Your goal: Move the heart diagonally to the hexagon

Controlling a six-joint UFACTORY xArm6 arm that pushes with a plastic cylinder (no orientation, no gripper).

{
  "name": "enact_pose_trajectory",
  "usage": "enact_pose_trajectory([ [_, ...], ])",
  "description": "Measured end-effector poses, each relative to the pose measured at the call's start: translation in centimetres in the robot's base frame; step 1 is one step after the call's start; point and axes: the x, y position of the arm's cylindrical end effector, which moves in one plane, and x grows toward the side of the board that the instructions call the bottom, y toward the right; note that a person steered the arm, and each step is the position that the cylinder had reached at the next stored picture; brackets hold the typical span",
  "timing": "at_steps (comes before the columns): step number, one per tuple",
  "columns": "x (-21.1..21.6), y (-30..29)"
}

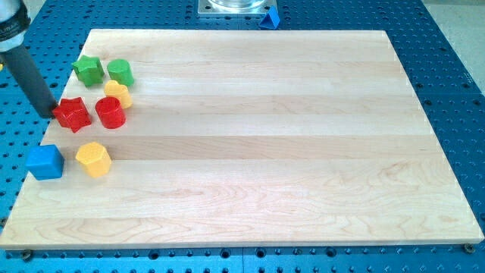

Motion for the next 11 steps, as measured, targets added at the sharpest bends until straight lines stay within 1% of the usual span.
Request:
enact_pose_trajectory([
  [1, -0.9, 0.4],
  [4, -1.9, 7.2],
  [6, -1.8, 13.1],
  [8, 3.2, 14.2],
  [10, -2.1, 14.9],
  [11, -2.2, 14.9],
])
